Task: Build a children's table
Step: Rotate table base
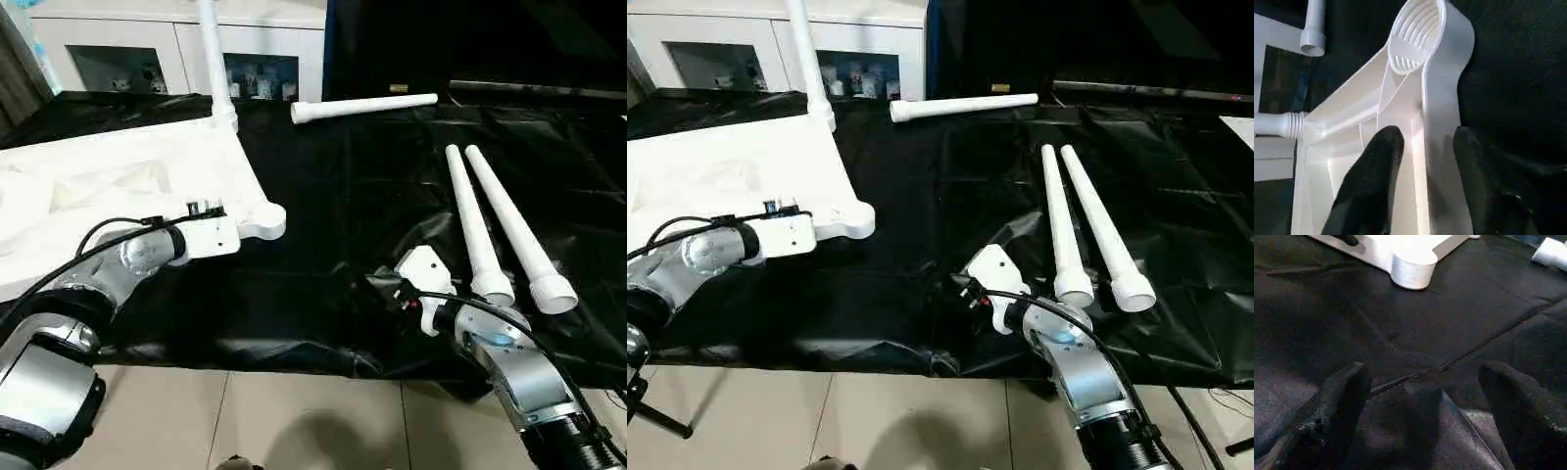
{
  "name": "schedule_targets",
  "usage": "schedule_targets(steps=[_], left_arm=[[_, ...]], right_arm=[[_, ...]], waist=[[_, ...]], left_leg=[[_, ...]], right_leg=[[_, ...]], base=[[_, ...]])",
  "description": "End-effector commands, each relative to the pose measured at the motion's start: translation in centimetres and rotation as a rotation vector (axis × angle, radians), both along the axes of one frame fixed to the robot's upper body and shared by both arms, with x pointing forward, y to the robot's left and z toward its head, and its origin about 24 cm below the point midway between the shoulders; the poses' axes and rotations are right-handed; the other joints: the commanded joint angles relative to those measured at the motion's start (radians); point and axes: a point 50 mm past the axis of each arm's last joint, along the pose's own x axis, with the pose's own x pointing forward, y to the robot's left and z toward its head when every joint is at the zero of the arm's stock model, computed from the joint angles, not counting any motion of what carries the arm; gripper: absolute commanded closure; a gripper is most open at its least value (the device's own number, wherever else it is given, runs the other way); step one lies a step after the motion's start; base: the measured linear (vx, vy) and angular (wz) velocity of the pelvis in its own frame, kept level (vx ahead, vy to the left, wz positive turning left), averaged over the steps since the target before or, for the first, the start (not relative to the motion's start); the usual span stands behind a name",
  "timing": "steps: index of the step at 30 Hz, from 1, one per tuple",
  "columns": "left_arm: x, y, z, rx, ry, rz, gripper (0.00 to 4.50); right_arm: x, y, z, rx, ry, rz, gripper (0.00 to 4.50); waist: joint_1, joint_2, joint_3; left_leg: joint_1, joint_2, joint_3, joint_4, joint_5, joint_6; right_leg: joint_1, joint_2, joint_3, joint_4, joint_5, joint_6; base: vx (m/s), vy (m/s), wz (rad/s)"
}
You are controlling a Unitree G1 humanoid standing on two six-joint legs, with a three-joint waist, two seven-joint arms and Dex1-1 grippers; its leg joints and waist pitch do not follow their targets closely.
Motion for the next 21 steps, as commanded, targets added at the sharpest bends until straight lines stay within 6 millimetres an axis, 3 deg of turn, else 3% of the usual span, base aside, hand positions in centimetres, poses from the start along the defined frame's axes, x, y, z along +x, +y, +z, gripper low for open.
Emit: schedule_targets(steps=[1, 3, 6, 7, 8, 11, 13, 15, 16, 18, 19, 21], left_arm=[[0.3, -0.2, 0.8, -0.028, -0.011, -0.009, 2.20], [0.3, -0.5, 1.2, -0.111, -0.004, -0.019, 2.20], [0.3, -0.9, 1.9, -0.242, -0.014, -0.012, 2.20], [0.4, -1.1, 2.5, -0.340, -0.042, 0.002, 2.20], [0.9, -1.1, 4.5, -0.621, -0.127, 0.101, 2.20], [1.1, 0.0, 6.5, -0.926, -0.297, 0.282, 2.20], [0.9, 0.4, 5.9, -1.012, -0.278, 0.397, 2.20], [-1.4, -0.2, 4.3, -1.131, -0.331, 0.467, 2.20], [-1.4, -0.2, 4.3, -1.131, -0.331, 0.467, 2.20], [-2.5, -0.5, 3.4, -1.163, -0.355, 0.509, 2.20], [-2.5, -0.5, 3.4, -1.163, -0.355, 0.509, 2.20], [-3.4, -1.2, 2.6, -1.188, -0.325, 0.539, 2.20]], right_arm=[[0.2, -0.3, 0.2, -0.013, -0.012, -0.006, 0.55], [0.1, -0.4, 0.4, -0.008, -0.023, -0.018, 0.55], [0.2, -0.5, 0.7, 0.014, -0.038, -0.048, 0.55], [0.3, -0.6, 0.9, 0.032, -0.053, -0.081, 0.55], [0.8, -1.0, 1.6, 0.106, -0.083, -0.208, 0.55], [1.1, -1.8, 2.4, 0.170, -0.132, -0.385, 0.55], [1.2, -2.1, 2.4, 0.187, -0.128, -0.470, 0.55], [1.1, -2.7, 2.3, 0.164, -0.176, -0.649, 0.55], [1.1, -2.7, 2.3, 0.164, -0.176, -0.649, 0.55], [0.8, -2.7, 2.3, 0.155, -0.200, -0.676, 0.55], [0.8, -2.7, 2.3, 0.155, -0.200, -0.676, 0.55], [0.7, -2.7, 2.3, 0.175, -0.196, -0.714, 0.55]], waist=[[0.000, 0.009, -0.075], [0.002, 0.014, -0.076], [0.002, 0.012, -0.077], [0.002, 0.019, -0.077], [0.002, 0.019, -0.077], [0.000, 0.015, -0.076], [-0.007, 0.017, -0.074], [-0.014, 0.006, -0.066], [-0.022, 0.006, -0.062], [-0.024, 0.011, -0.069], [-0.025, 0.008, -0.067], [-0.028, 0.003, -0.066]], left_leg=[[0.022, 0.024, -0.017, -0.064, -0.246, -0.005], [0.023, 0.023, -0.016, -0.063, -0.241, -0.006], [0.023, 0.023, -0.016, -0.063, -0.246, -0.008], [0.022, 0.023, -0.016, -0.063, -0.245, -0.009], [0.023, 0.025, -0.014, -0.063, -0.253, -0.016], [0.022, 0.023, -0.015, -0.063, -0.266, -0.016], [0.024, 0.024, -0.014, -0.064, -0.281, -0.024], [0.020, 0.023, -0.014, -0.068, -0.281, -0.021], [0.015, 0.019, -0.013, -0.069, -0.283, -0.018], [0.027, 0.014, -0.009, -0.063, -0.310, -0.016], [0.020, 0.020, -0.013, -0.069, -0.297, -0.018], [0.025, 0.025, -0.014, -0.073, -0.310, -0.023]], right_leg=[[0.048, -0.062, 0.047, -0.072, -0.126, -0.188], [0.048, -0.064, 0.048, -0.071, -0.110, -0.199], [0.050, -0.063, 0.046, -0.068, -0.089, -0.214], [0.050, -0.063, 0.046, -0.067, -0.079, -0.220], [0.048, -0.067, 0.047, -0.062, -0.067, -0.243], [0.047, -0.059, 0.043, -0.060, -0.071, -0.255], [0.051, -0.060, 0.044, -0.061, -0.120, -0.233], [0.049, -0.060, 0.044, -0.072, -0.187, -0.210], [0.047, -0.059, 0.043, -0.082, -0.239, -0.186], [0.041, -0.054, 0.047, -0.091, -0.318, -0.142], [0.044, -0.054, 0.047, -0.092, -0.312, -0.126], [0.037, -0.053, 0.047, -0.092, -0.307, -0.123]], base=[[0.000, 0.000, 0.00], [0.000, 0.000, 0.00], [0.000, 0.000, 0.00], [0.000, 0.000, 0.00], [0.000, 0.000, 0.00], [0.000, 0.000, 0.00], [0.000, 0.000, 0.00], [0.000, 0.000, 0.00], [0.000, 0.000, 0.00], [0.000, 0.000, 0.00], [0.000, 0.000, 0.00], [0.000, 0.000, 0.00]])
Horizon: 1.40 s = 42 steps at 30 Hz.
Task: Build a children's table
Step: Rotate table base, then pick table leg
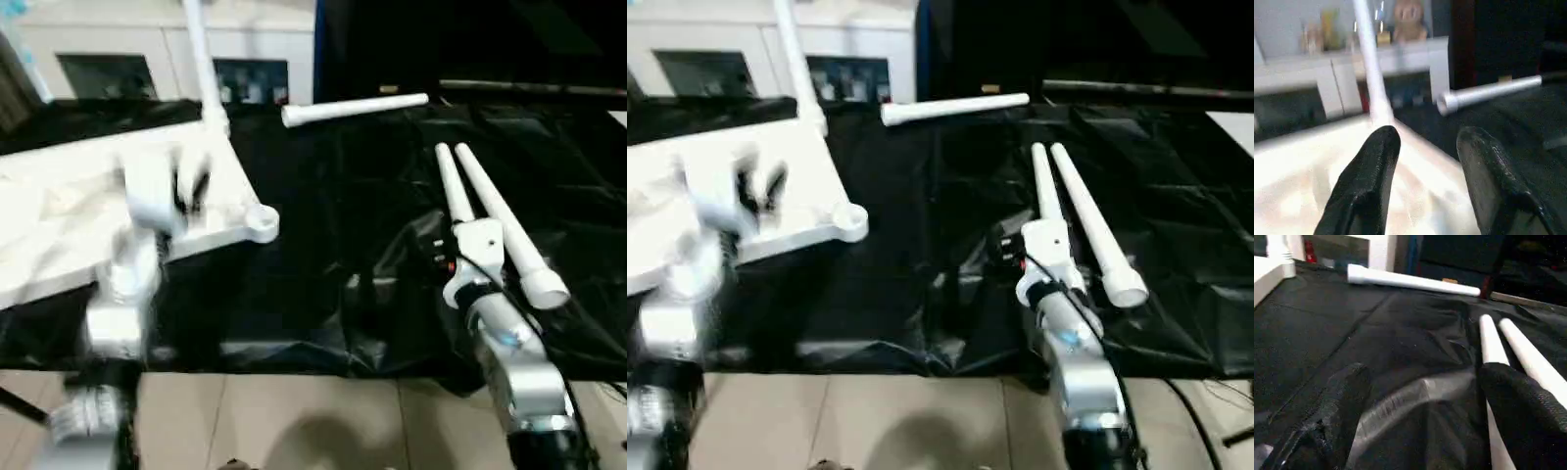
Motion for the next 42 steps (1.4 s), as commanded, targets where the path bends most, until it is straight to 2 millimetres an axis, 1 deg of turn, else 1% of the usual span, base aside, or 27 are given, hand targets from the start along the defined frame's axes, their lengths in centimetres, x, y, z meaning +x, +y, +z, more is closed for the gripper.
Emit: schedule_targets(steps=[1, 3, 6, 10, 12, 14, 16, 18, 21, 22, 23, 24, 25, 27, 28, 29, 30, 31, 32, 33, 34, 35, 37, 38, 39, 41, 42], left_arm=[[0.1, -0.3, 1.6, -0.004, -0.048, 0.001, 2.20], [-0.8, -1.5, 1.0, -0.027, -0.015, -0.020, 2.20], [-1.5, -2.3, 1.0, -0.056, 0.024, -0.023, 2.20], [-1.7, -2.6, 1.1, -0.054, 0.032, -0.030, 2.20], [-1.9, -2.7, 0.9, -0.044, 0.062, -0.024, 2.20], [-2.0, -2.5, 0.9, -0.041, 0.075, -0.019, 2.20], [-2.1, -2.5, 1.0, -0.039, 0.081, -0.012, 2.20], [-2.1, -2.5, 1.1, -0.038, 0.086, -0.006, 2.20], [-2.1, -2.6, 1.2, -0.040, 0.090, -0.004, 2.20], [-2.1, -2.6, 1.2, -0.040, 0.090, -0.004, 2.20], [-2.1, -2.7, 1.2, -0.041, 0.090, -0.005, 2.20], [-2.1, -2.8, 1.2, -0.043, 0.091, -0.006, 2.20], [-2.1, -2.8, 1.3, -0.041, 0.092, -0.010, 2.20], [-2.2, -3.0, 1.3, -0.037, 0.099, -0.030, 2.20], [-2.2, -3.1, 1.2, -0.041, 0.105, -0.039, 2.20], [-2.2, -3.2, 1.2, -0.041, 0.107, -0.049, 2.20], [-2.2, -3.3, 1.2, -0.041, 0.109, -0.060, 2.20], [-2.3, -3.6, 1.1, -0.046, 0.118, -0.088, 2.20], [-2.4, -3.9, 1.0, -0.049, 0.121, -0.114, 2.20], [-2.5, -4.1, 1.0, -0.050, 0.123, -0.128, 2.20], [-2.5, -4.1, 1.0, -0.050, 0.123, -0.130, 2.20], [-2.6, -4.5, 0.8, -0.038, 0.129, -0.147, 2.20], [-2.6, -4.6, 0.6, -0.029, 0.143, -0.148, 2.20], [-2.6, -4.7, 0.2, -0.001, 0.171, -0.153, 2.20], [-2.6, -4.8, -0.2, 0.011, 0.195, -0.169, 2.20], [-2.8, -4.8, -0.6, 0.033, 0.223, -0.201, 2.14], [-2.9, -5.0, -0.9, 0.045, 0.247, -0.245, 2.14]], right_arm=[[0.0, -0.2, 0.5, -0.002, -0.022, -0.031, 0.55], [0.4, 0.0, 0.6, 0.031, -0.007, -0.034, 0.55], [0.6, 0.2, 0.8, 0.037, 0.006, -0.024, 0.55], [0.7, 0.3, 0.8, 0.033, 0.011, -0.022, 0.55], [0.6, 0.4, 0.7, 0.016, 0.027, 0.001, 0.55], [0.6, 0.7, 0.8, 0.021, 0.034, 0.026, 0.55], [0.6, 0.8, 0.8, 0.016, 0.041, 0.046, 0.55], [0.6, 1.0, 0.7, 0.005, 0.057, 0.070, 0.55], [0.4, 1.4, 0.5, 0.008, 0.080, 0.113, 0.55], [0.4, 1.4, 0.5, 0.008, 0.080, 0.113, 0.55], [0.4, 1.4, 0.4, 0.004, 0.084, 0.118, 0.55], [0.4, 1.5, 0.5, -0.003, 0.082, 0.120, 0.55], [0.4, 1.4, 0.6, -0.005, 0.073, 0.107, 0.55], [0.4, 1.4, 1.0, 0.006, 0.053, 0.088, 0.55], [0.4, 1.3, 1.1, 0.028, 0.046, 0.081, 0.55], [0.3, 1.3, 1.1, 0.026, 0.045, 0.076, 0.55], [0.3, 1.3, 1.2, 0.024, 0.044, 0.070, 0.55], [0.2, 1.1, 1.3, -0.002, 0.044, 0.053, 0.55], [0.1, 1.0, 1.3, -0.015, 0.049, 0.050, 0.55], [0.0, 1.0, 1.3, -0.022, 0.053, 0.049, 0.55], [0.0, 1.0, 1.3, -0.022, 0.054, 0.049, 0.55], [-0.3, 0.9, 1.3, -0.015, 0.081, 0.044, 0.55], [-0.4, 0.8, 1.1, -0.026, 0.111, 0.030, 0.55], [-0.5, 0.4, 0.8, -0.060, 0.191, -0.007, 0.55], [-0.4, 0.3, 0.8, -0.089, 0.219, -0.018, 0.55], [-0.3, -0.1, 1.0, -0.096, 0.258, -0.029, 0.38], [-0.2, -1.1, 1.5, -0.071, 0.297, -0.077, 0.38]], waist=[[-0.001, 0.003, -0.062], [0.000, -0.005, -0.061], [-0.006, -0.001, -0.052], [-0.026, 0.003, -0.035], [-0.039, 0.014, -0.026], [-0.061, 0.018, -0.033], [-0.067, 0.012, -0.039], [-0.069, 0.003, -0.055], [-0.072, 0.010, -0.069], [-0.051, -0.012, -0.067], [-0.057, 0.016, -0.087], [-0.059, 0.024, -0.088], [-0.071, 0.027, -0.092], [-0.096, 0.048, -0.090], [-0.131, 0.052, -0.107], [-0.106, 0.034, -0.081], [-0.099, 0.027, -0.077], [-0.086, 0.004, -0.076], [-0.085, -0.028, -0.082], [-0.048, -0.072, -0.086], [-0.019, -0.066, -0.081], [-0.021, -0.057, -0.083], [-0.025, -0.017, -0.090], [-0.033, 0.004, -0.085], [-0.038, 0.004, -0.081], [-0.042, 0.009, -0.061], [-0.042, 0.011, -0.056]], left_leg=[[0.018, 0.020, -0.014, -0.073, -0.320, -0.020], [0.018, 0.022, -0.016, -0.075, -0.329, -0.019], [0.046, 0.020, -0.019, -0.079, -0.486, -0.037], [0.113, 0.003, -0.022, -0.072, -0.649, -0.015], [0.118, 0.012, -0.034, -0.087, -0.693, -0.015], [0.096, 0.016, -0.048, -0.100, -0.694, -0.012], [0.092, 0.001, -0.038, -0.094, -0.620, 0.001], [0.058, -0.008, -0.027, -0.091, -0.454, 0.033], [0.067, -0.004, -0.021, -0.091, -0.333, 0.070], [-0.029, -0.036, -0.042, -0.072, -0.260, 0.161], [-0.039, -0.051, -0.058, -0.032, -0.086, 0.304], [-0.034, -0.054, -0.067, -0.028, -0.023, 0.338], [-0.022, -0.066, -0.086, -0.018, 0.096, 0.407], [0.109, -0.047, -0.179, -0.031, 0.262, 0.554], [0.284, 0.100, -0.270, -0.020, 0.395, 0.586], [0.232, 0.126, -0.259, -0.034, 0.413, 0.599], [0.214, 0.120, -0.237, -0.041, 0.392, 0.585], [0.187, 0.049, -0.176, -0.021, 0.390, 0.512], [0.164, -0.021, -0.144, 0.019, 0.346, 0.439], [0.040, -0.150, -0.085, 0.082, 0.122, 0.334], [-0.002, -0.113, -0.108, 0.110, 0.021, 0.205], [-0.006, -0.110, -0.103, 0.067, 0.109, 0.093], [-0.012, -0.095, -0.091, 0.019, 0.186, 0.030], [0.006, -0.058, -0.099, -0.001, 0.167, 0.026], [0.007, -0.048, -0.099, -0.005, 0.133, 0.016], [0.043, -0.003, -0.099, -0.037, -0.098, -0.037], [0.047, -0.001, -0.093, -0.043, -0.151, -0.044]], right_leg=[[0.034, -0.051, 0.045, -0.098, -0.319, -0.124], [0.033, -0.054, 0.046, -0.097, -0.331, -0.118], [0.031, -0.049, 0.038, -0.113, -0.530, -0.058], [0.032, -0.026, -0.009, -0.170, -0.736, -0.003], [0.056, -0.024, -0.031, -0.176, -0.713, -0.003], [0.101, -0.038, -0.036, -0.161, -0.644, -0.011], [0.106, -0.048, -0.018, -0.167, -0.661, -0.036], [0.144, -0.051, 0.003, -0.158, -0.608, -0.093], [0.149, -0.040, 0.007, -0.137, -0.423, -0.181], [0.212, -0.065, -0.020, -0.148, -0.381, -0.164], [0.228, -0.093, -0.049, -0.152, -0.292, -0.151], [0.228, -0.083, -0.064, -0.151, -0.254, -0.153], [0.230, -0.049, -0.090, -0.138, -0.162, -0.149], [0.151, 0.028, -0.122, -0.068, -0.126, -0.113], [-0.032, 0.010, -0.063, 0.051, -0.261, -0.042], [-0.056, -0.026, -0.014, 0.100, -0.216, 0.020], [-0.072, -0.042, 0.011, 0.107, -0.153, 0.032], [-0.078, -0.058, 0.044, 0.055, 0.028, -0.003], [-0.043, -0.072, 0.075, -0.014, 0.151, -0.030], [0.104, -0.093, 0.165, -0.034, 0.314, -0.045], [0.136, -0.146, 0.208, -0.035, 0.641, -0.146], [0.135, -0.085, 0.155, 0.010, 1.049, -0.123], [0.129, -0.027, 0.109, 0.029, 1.147, -0.072], [0.110, -0.024, 0.095, 0.016, 0.934, -0.059], [0.110, -0.015, 0.091, 0.006, 0.798, -0.066], [0.091, -0.025, 0.086, -0.036, 0.210, -0.162], [0.089, -0.027, 0.087, -0.044, 0.092, -0.182]], base=[[0.000, 0.000, 0.00], [0.000, 0.000, 0.00], [0.000, 0.000, 0.00], [0.000, 0.000, 0.00], [0.000, 0.000, 0.00], [0.069, 0.042, -0.24], [0.080, 0.036, -0.22], [0.073, 0.008, -0.07], [0.101, 0.000, -0.03], [0.128, 0.012, 0.21], [0.148, 0.003, 0.50], [0.148, 0.003, 0.50], [0.165, -0.004, 0.64], [0.206, -0.007, 0.69], [0.204, -0.037, 0.53], [0.125, -0.071, 0.17], [0.125, -0.071, 0.17], [0.068, -0.079, 0.02], [0.001, -0.057, 0.14], [0.001, -0.057, 0.14], [0.015, -0.038, 0.37], [0.065, -0.055, 0.24], [0.018, -0.059, 0.13], [-0.080, -0.039, 0.01], [-0.080, -0.039, 0.01], [0.000, 0.000, 0.00], [0.000, 0.000, 0.00]])
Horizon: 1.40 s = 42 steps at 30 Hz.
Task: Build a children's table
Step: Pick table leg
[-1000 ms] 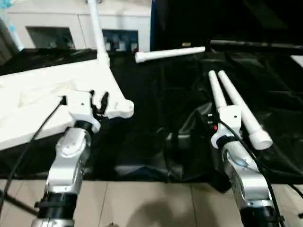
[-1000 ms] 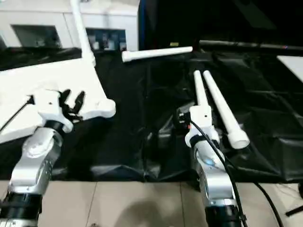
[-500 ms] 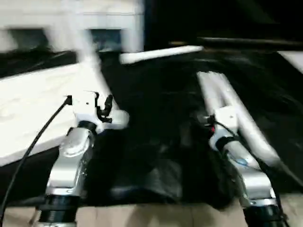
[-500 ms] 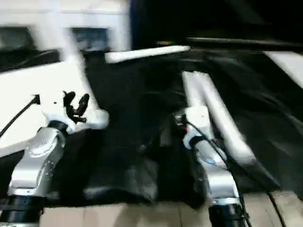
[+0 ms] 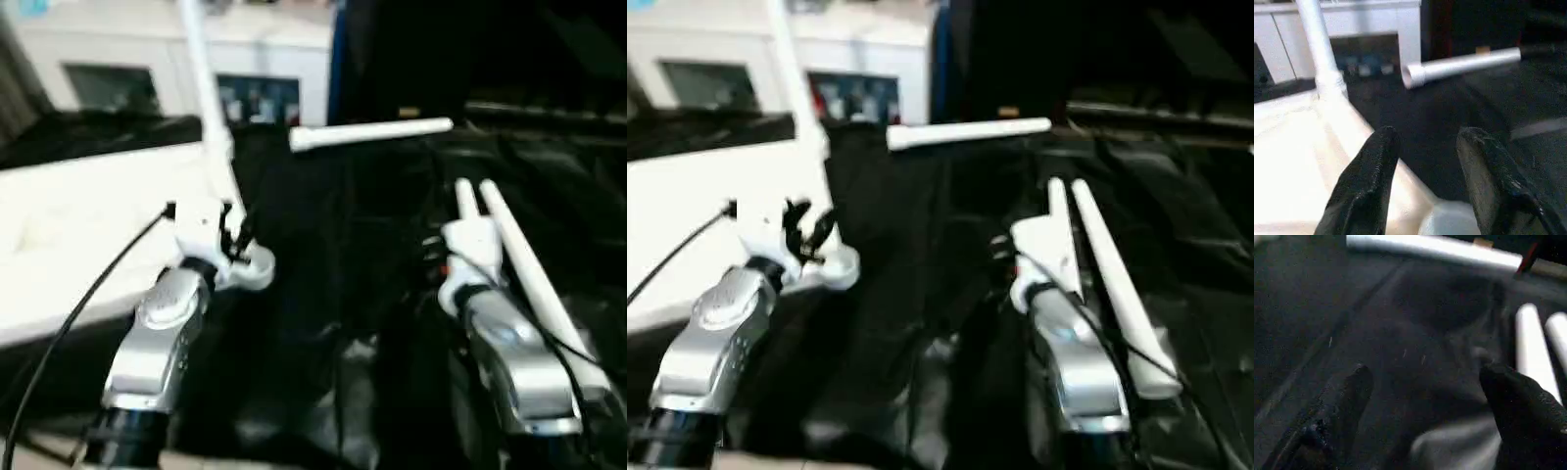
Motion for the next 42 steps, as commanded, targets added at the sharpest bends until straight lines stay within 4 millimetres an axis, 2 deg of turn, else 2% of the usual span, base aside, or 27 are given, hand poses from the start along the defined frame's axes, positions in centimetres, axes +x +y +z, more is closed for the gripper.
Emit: schedule_targets(steps=[1, 2, 3, 4, 5, 6, 7, 9, 11, 13, 14, 15, 16, 17, 18, 19, 21, 24, 27, 29, 32, 38, 42], left_arm=[[-0.2, -0.4, -0.6, 0.017, 0.048, -0.071, 2.14], [-0.2, -0.4, -0.6, 0.013, 0.051, -0.082, 2.11], [-0.2, -0.5, -0.6, 0.015, 0.049, -0.087, 2.11], [-0.1, -0.6, -0.3, 0.030, 0.041, -0.114, 2.11], [0.0, -0.6, -0.1, 0.041, 0.035, -0.133, 2.11], [0.1, -0.6, 0.1, 0.055, 0.028, -0.158, 2.11], [0.1, -0.6, 0.2, 0.058, 0.027, -0.163, 2.11], [0.2, -0.8, 0.8, 0.081, 0.030, -0.235, 2.11], [0.1, -1.1, 1.3, 0.099, 0.046, -0.318, 2.11], [-0.1, -1.3, 1.7, 0.113, 0.062, -0.384, 2.11], [-0.6, -1.7, 2.1, 0.120, 0.073, -0.451, 2.11], [-0.8, -1.9, 2.4, 0.116, 0.080, -0.482, 2.11], [-0.9, -2.0, 2.5, 0.112, 0.084, -0.498, 2.11], [-1.1, -2.1, 2.6, 0.109, 0.087, -0.512, 2.11], [-1.4, -2.4, 2.8, 0.109, 0.091, -0.547, 2.11], [-1.4, -2.4, 2.8, 0.109, 0.091, -0.547, 2.11], [-2.4, -3.1, 3.3, 0.088, 0.102, -0.647, 2.11], [-3.2, -3.6, 3.9, 0.062, 0.108, -0.720, 2.11], [-3.4, -3.6, 4.0, 0.068, 0.118, -0.736, 2.11], [-3.4, -3.5, 4.0, 0.084, 0.121, -0.731, 2.11], [-3.4, -3.4, 4.0, 0.098, 0.125, -0.721, 2.11], [-3.5, -3.2, 4.2, 0.104, 0.128, -0.712, 2.11], [-3.4, -3.1, 3.9, 0.152, 0.129, -0.694, 2.11]], right_arm=[[0.3, -1.6, 1.3, 0.012, 0.026, -0.098, 0.38], [0.4, -2.0, 1.5, 0.015, 0.034, -0.115, 0.17], [0.4, -2.1, 1.5, 0.011, 0.038, -0.119, 0.17], [0.6, -2.9, 1.9, -0.012, 0.065, -0.143, 0.10], [0.6, -3.4, 2.1, -0.027, 0.086, -0.150, 0.04], [0.7, -4.0, 2.3, -0.042, 0.113, -0.162, 0.04], [0.7, -4.1, 2.4, -0.043, 0.117, -0.164, 0.04], [0.7, -5.3, 2.9, -0.057, 0.178, -0.198, 0.04], [0.6, -6.2, 3.0, -0.046, 0.243, -0.211, 0.04], [0.5, -6.9, 3.1, -0.041, 0.300, -0.233, 0.04], [0.4, -7.7, 3.1, -0.014, 0.354, -0.269, 0.04], [0.4, -7.9, 3.0, 0.005, 0.381, -0.267, 0.04], [0.3, -8.0, 2.9, 0.016, 0.397, -0.262, 0.04], [0.2, -7.9, 2.7, 0.023, 0.419, -0.251, 0.04], [-0.2, -7.8, 2.0, 0.033, 0.501, -0.218, 0.04], [-0.2, -7.8, 2.0, 0.033, 0.501, -0.218, 0.04], [-1.0, -7.5, 0.6, 0.105, 0.602, -0.181, 0.04], [-1.4, -7.4, -0.1, 0.142, 0.646, -0.176, 0.04], [-1.6, -7.5, -0.4, 0.173, 0.673, -0.179, 0.04], [-1.7, -7.5, -0.8, 0.185, 0.700, -0.177, 0.04], [-1.9, -7.6, -1.2, 0.189, 0.725, -0.182, 0.30], [-2.2, -8.0, -1.7, 0.197, 0.747, -0.194, 0.82], [-2.3, -8.0, -2.2, 0.200, 0.761, -0.194, 1.19]], waist=[[-0.006, 0.000, -0.041], [-0.003, 0.000, -0.031], [0.000, 0.001, -0.024], [-0.001, -0.003, -0.022], [-0.001, -0.003, -0.025], [-0.001, -0.008, -0.028], [-0.001, -0.008, -0.027], [0.002, -0.009, -0.032], [0.001, -0.018, -0.033], [0.004, -0.014, -0.039], [0.003, -0.027, -0.044], [0.007, -0.019, -0.050], [0.008, -0.017, -0.052], [0.010, -0.018, -0.054], [0.012, -0.026, -0.054], [0.013, -0.024, -0.053], [0.014, -0.027, -0.049], [0.016, -0.027, -0.045], [0.014, -0.031, -0.037], [0.013, -0.029, -0.036], [0.013, -0.030, -0.037], [0.014, -0.033, -0.041], [0.014, -0.034, -0.039]], left_leg=[[0.019, 0.054, 0.006, -0.086, -0.135, -0.030], [0.023, 0.054, 0.017, -0.093, -0.206, -0.029], [0.031, 0.054, 0.022, -0.094, -0.270, -0.036], [0.033, 0.054, 0.022, -0.096, -0.288, -0.037], [0.024, 0.055, 0.020, -0.099, -0.280, -0.040], [0.019, 0.055, 0.020, -0.099, -0.249, -0.039], [0.016, 0.054, 0.020, -0.099, -0.237, -0.038], [0.018, 0.051, 0.025, -0.096, -0.206, -0.032], [0.008, 0.051, 0.030, -0.093, -0.155, -0.028], [0.009, 0.049, 0.031, -0.093, -0.125, -0.023], [0.001, 0.050, 0.035, -0.089, -0.073, -0.017], [-0.001, 0.049, 0.034, -0.086, -0.013, -0.009], [-0.003, 0.049, 0.036, -0.083, 0.016, -0.005], [-0.007, 0.049, 0.039, -0.079, 0.058, 0.009], [-0.013, 0.047, 0.041, -0.077, 0.081, 0.026], [-0.013, 0.047, 0.042, -0.078, 0.084, 0.031], [-0.011, 0.052, 0.044, -0.079, 0.045, 0.032], [-0.011, 0.055, 0.045, -0.082, 0.017, 0.022], [-0.005, 0.055, 0.047, -0.086, -0.032, 0.005], [-0.003, 0.055, 0.048, -0.087, -0.054, -0.006], [-0.004, 0.055, 0.047, -0.089, -0.053, -0.014], [-0.006, 0.056, 0.046, -0.089, -0.034, -0.019], [-0.006, 0.056, 0.046, -0.089, -0.043, -0.018]], right_leg=[[0.055, -0.081, 0.045, -0.076, -0.028, -0.187], [0.043, -0.084, 0.048, -0.090, -0.184, -0.181], [0.029, -0.087, 0.050, -0.102, -0.323, -0.159], [0.026, -0.088, 0.051, -0.107, -0.367, -0.147], [0.031, -0.092, 0.051, -0.107, -0.390, -0.127], [0.033, -0.093, 0.053, -0.106, -0.363, -0.117], [0.033, -0.091, 0.052, -0.104, -0.354, -0.115], [0.030, -0.091, 0.053, -0.103, -0.333, -0.113], [0.033, -0.093, 0.053, -0.099, -0.282, -0.128], [0.037, -0.094, 0.052, -0.093, -0.239, -0.144], [0.045, -0.093, 0.053, -0.087, -0.156, -0.155], [0.047, -0.094, 0.052, -0.076, -0.074, -0.172], [0.047, -0.092, 0.050, -0.073, -0.028, -0.180], [0.048, -0.089, 0.049, -0.067, 0.052, -0.196], [0.054, -0.090, 0.049, -0.064, 0.091, -0.209], [0.054, -0.090, 0.048, -0.065, 0.096, -0.215], [0.052, -0.095, 0.048, -0.069, 0.048, -0.226], [0.049, -0.096, 0.047, -0.075, -0.015, -0.226], [0.041, -0.094, 0.047, -0.086, -0.128, -0.206], [0.038, -0.094, 0.048, -0.092, -0.201, -0.180], [0.036, -0.093, 0.048, -0.093, -0.206, -0.166], [0.039, -0.092, 0.046, -0.086, -0.130, -0.177], [0.039, -0.093, 0.047, -0.089, -0.150, -0.176]], base=[[-0.075, 0.008, 0.08], [-0.085, 0.024, 0.07], [-0.085, 0.024, 0.07], [-0.081, 0.013, 0.06], [-0.064, 0.011, 0.01], [-0.064, 0.011, 0.01], [0.000, 0.000, 0.00], [0.000, 0.000, 0.00], [0.000, 0.000, 0.00], [0.000, 0.000, 0.00], [0.000, 0.000, 0.00], [0.000, 0.000, 0.00], [0.000, 0.000, 0.00], [0.000, 0.000, 0.00], [0.000, 0.000, 0.00], [0.000, 0.000, 0.00], [0.000, 0.000, 0.00], [0.000, 0.000, 0.00], [0.000, 0.000, 0.00], [0.000, 0.000, 0.00], [0.000, 0.000, 0.00], [0.000, 0.000, 0.00], [0.000, 0.000, 0.00]])
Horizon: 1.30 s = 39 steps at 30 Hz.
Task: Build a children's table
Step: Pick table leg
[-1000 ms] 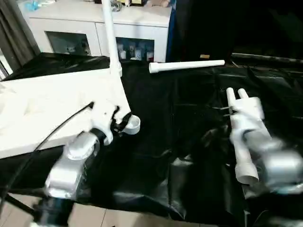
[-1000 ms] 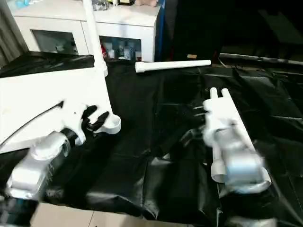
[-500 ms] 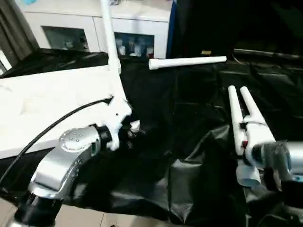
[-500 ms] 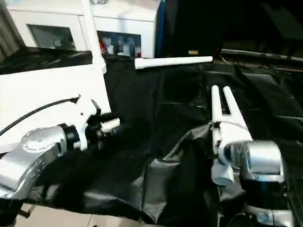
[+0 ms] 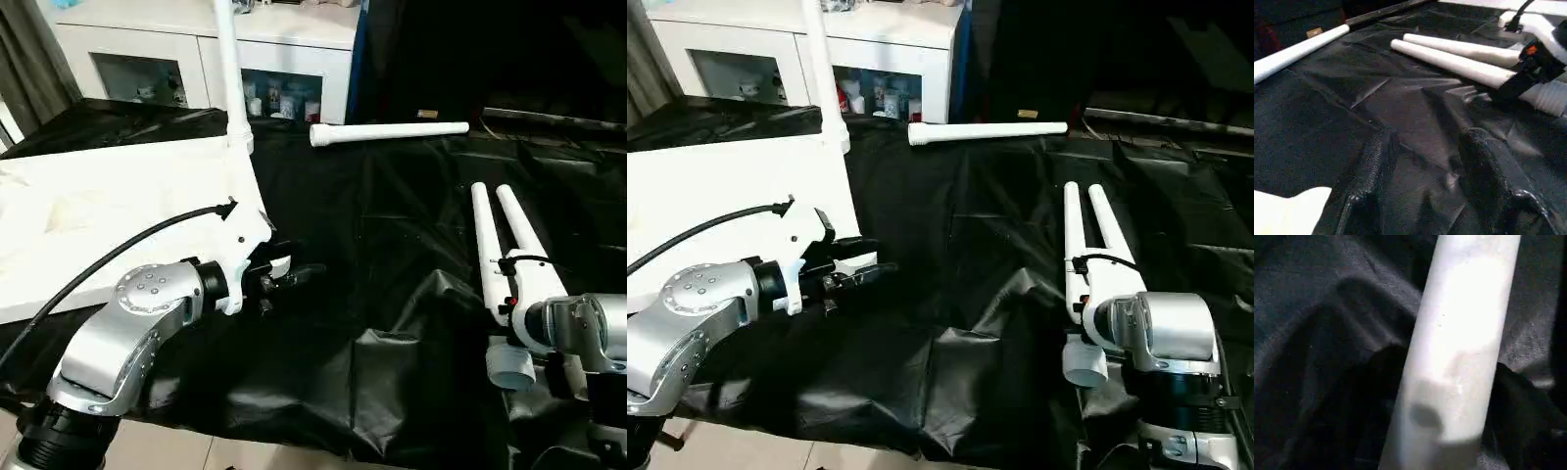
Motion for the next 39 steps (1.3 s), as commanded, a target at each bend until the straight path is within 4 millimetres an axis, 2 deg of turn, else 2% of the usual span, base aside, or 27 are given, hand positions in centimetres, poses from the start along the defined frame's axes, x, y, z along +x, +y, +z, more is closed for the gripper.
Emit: schedule_targets(steps=[1, 6, 8, 9, 10, 14, 15, 22, 24, 25, 26, 28, 29, 30, 32, 33, 34, 35, 36, 37, 39], left_arm=[[-0.2, -0.2, -0.1, 0.030, -0.011, -0.006, 2.11], [0.0, -0.1, -0.2, 0.037, -0.015, 0.013, 2.11], [0.0, 0.0, -0.2, 0.039, -0.015, 0.019, 2.11], [0.1, 0.0, -0.2, 0.041, -0.014, 0.020, 2.11], [0.1, 0.0, -0.2, 0.042, -0.014, 0.021, 2.11], [0.2, 0.1, -0.2, 0.043, -0.014, 0.027, 2.11], [0.3, 0.2, -0.1, 0.041, -0.015, 0.031, 2.11], [0.8, 0.3, -0.1, 0.028, -0.004, 0.063, 2.11], [1.4, 0.7, -0.1, 0.003, 0.015, 0.128, 2.11], [1.8, 0.9, -0.1, -0.012, 0.028, 0.167, 1.84], [2.4, 1.1, 0.0, -0.047, 0.047, 0.223, 1.77], [2.8, 1.2, 0.0, -0.070, 0.060, 0.257, 1.77], [3.2, 1.2, -0.1, -0.121, 0.122, 0.275, 1.57], [3.4, 1.0, -0.1, -0.156, 0.163, 0.270, 1.57], [3.7, 0.4, 0.1, -0.217, 0.206, 0.252, 1.36], [4.1, -0.9, 0.5, -0.302, 0.256, 0.212, 1.33], [4.1, -0.9, 0.5, -0.302, 0.256, 0.212, 1.33], [4.3, -1.7, 0.7, -0.343, 0.282, 0.181, 1.12], [4.4, -2.0, 0.7, -0.358, 0.293, 0.168, 1.12], [4.5, -2.4, 0.7, -0.376, 0.307, 0.156, 0.94], [4.8, -3.1, 0.5, -0.382, 0.326, 0.158, 0.86]], right_arm=[[-0.7, 0.1, -1.4, 0.038, 0.074, -0.004, 1.25], [-1.0, 0.1, -1.8, 0.040, 0.089, -0.003, 1.74], [-1.1, -0.2, -2.2, 0.035, 0.095, -0.018, 1.80], [-1.1, -0.3, -2.4, 0.038, 0.097, -0.025, 1.89], [-1.2, -0.3, -2.5, 0.040, 0.097, -0.027, 2.09], [-1.2, -0.3, -2.6, 0.048, 0.088, -0.042, 2.26], [-1.1, -0.3, -2.6, 0.055, 0.085, -0.044, 2.44], [-1.0, -0.2, -2.6, 0.076, 0.065, -0.049, 2.59], [-0.7, 0.1, -2.3, 0.098, 0.023, -0.044, 2.59], [-0.5, 0.3, -2.0, 0.111, -0.002, -0.041, 2.60], [0.1, 0.8, -1.3, 0.154, -0.068, -0.026, 2.60], [0.4, 1.1, -0.9, 0.184, -0.113, -0.015, 2.60], [0.9, 1.7, -0.3, 0.237, -0.172, -0.004, 2.60], [1.2, 2.1, 0.2, 0.280, -0.217, 0.006, 2.60], [1.9, 2.9, 1.1, 0.377, -0.296, 0.014, 2.61], [2.7, 4.4, 2.5, 0.524, -0.401, 0.037, 2.61], [2.7, 4.4, 2.5, 0.524, -0.401, 0.037, 2.61], [3.0, 5.5, 3.6, 0.613, -0.462, 0.068, 2.61], [3.0, 5.9, 4.0, 0.645, -0.484, 0.082, 2.61], [3.1, 6.6, 4.6, 0.695, -0.518, 0.114, 2.61], [2.9, 7.9, 5.6, 0.770, -0.560, 0.167, 2.61]], waist=[[0.002, -0.004, -0.050], [0.002, -0.006, -0.050], [0.001, -0.005, -0.050], [0.002, -0.001, -0.050], [0.001, -0.002, -0.050], [0.000, 0.000, -0.049], [-0.001, -0.002, -0.050], [-0.002, -0.001, -0.049], [-0.002, 0.000, -0.049], [-0.003, 0.000, -0.050], [-0.004, -0.001, -0.049], [-0.004, -0.004, -0.052], [-0.006, -0.006, -0.053], [-0.004, -0.004, -0.052], [0.000, -0.004, -0.057], [0.002, -0.008, -0.059], [0.002, -0.008, -0.059], [0.005, -0.006, -0.061], [0.009, -0.004, -0.063], [0.011, -0.006, -0.065], [0.015, -0.003, -0.066]], left_leg=[[-0.001, 0.041, -0.006, -0.075, -0.079, -0.028], [-0.001, 0.041, -0.007, -0.077, -0.097, -0.033], [-0.001, 0.042, -0.007, -0.077, -0.100, -0.034], [-0.001, 0.042, -0.007, -0.077, -0.106, -0.036], [-0.001, 0.042, -0.007, -0.077, -0.109, -0.037], [0.001, 0.042, -0.009, -0.080, -0.140, -0.045], [0.002, 0.042, -0.008, -0.080, -0.142, -0.045], [0.002, 0.042, -0.010, -0.083, -0.165, -0.048], [0.002, 0.043, -0.010, -0.082, -0.165, -0.050], [0.002, 0.041, -0.010, -0.081, -0.163, -0.050], [0.001, 0.040, -0.010, -0.082, -0.165, -0.048], [0.000, 0.040, -0.012, -0.081, -0.163, -0.045], [0.000, 0.040, -0.010, -0.079, -0.149, -0.039], [0.001, 0.040, -0.012, -0.080, -0.146, -0.038], [-0.001, 0.040, -0.008, -0.076, -0.111, -0.029], [-0.005, 0.041, -0.009, -0.077, -0.072, -0.021], [-0.005, 0.041, -0.009, -0.077, -0.072, -0.021], [-0.006, 0.040, -0.007, -0.075, -0.040, -0.003], [-0.008, 0.042, -0.008, -0.072, -0.004, 0.010], [-0.009, 0.042, -0.008, -0.072, 0.014, 0.017], [-0.012, 0.041, -0.006, -0.070, 0.054, 0.037]], right_leg=[[0.044, -0.075, 0.046, -0.091, -0.173, -0.174], [0.043, -0.076, 0.047, -0.095, -0.203, -0.166], [0.041, -0.076, 0.046, -0.095, -0.203, -0.166], [0.041, -0.076, 0.047, -0.095, -0.204, -0.167], [0.040, -0.076, 0.047, -0.096, -0.204, -0.168], [0.038, -0.075, 0.046, -0.097, -0.219, -0.168], [0.038, -0.074, 0.046, -0.098, -0.220, -0.168], [0.036, -0.074, 0.046, -0.099, -0.232, -0.166], [0.036, -0.075, 0.046, -0.098, -0.227, -0.169], [0.037, -0.074, 0.045, -0.098, -0.223, -0.171], [0.037, -0.074, 0.046, -0.099, -0.225, -0.170], [0.040, -0.076, 0.045, -0.100, -0.227, -0.168], [0.039, -0.078, 0.047, -0.098, -0.214, -0.174], [0.038, -0.078, 0.045, -0.099, -0.215, -0.178], [0.040, -0.079, 0.048, -0.095, -0.164, -0.196], [0.045, -0.078, 0.046, -0.088, -0.101, -0.208], [0.045, -0.078, 0.046, -0.088, -0.101, -0.208], [0.046, -0.078, 0.047, -0.083, -0.037, -0.226], [0.050, -0.080, 0.046, -0.077, 0.018, -0.235], [0.052, -0.080, 0.045, -0.074, 0.046, -0.238], [0.055, -0.079, 0.045, -0.070, 0.113, -0.240]], base=[[0.000, 0.000, 0.00], [0.000, 0.000, 0.00], [0.000, 0.000, 0.00], [0.000, 0.000, 0.00], [0.000, 0.000, 0.00], [0.000, 0.000, 0.00], [0.000, 0.000, 0.00], [0.000, 0.000, 0.00], [0.000, 0.000, 0.00], [0.000, 0.000, 0.00], [0.000, 0.000, 0.00], [0.000, 0.000, 0.00], [0.000, 0.000, 0.00], [0.000, 0.000, 0.00], [0.000, 0.000, 0.00], [0.000, 0.000, 0.00], [0.000, 0.000, 0.00], [0.000, 0.000, 0.00], [0.000, 0.000, 0.00], [0.000, 0.000, 0.00], [0.000, 0.000, 0.00]])
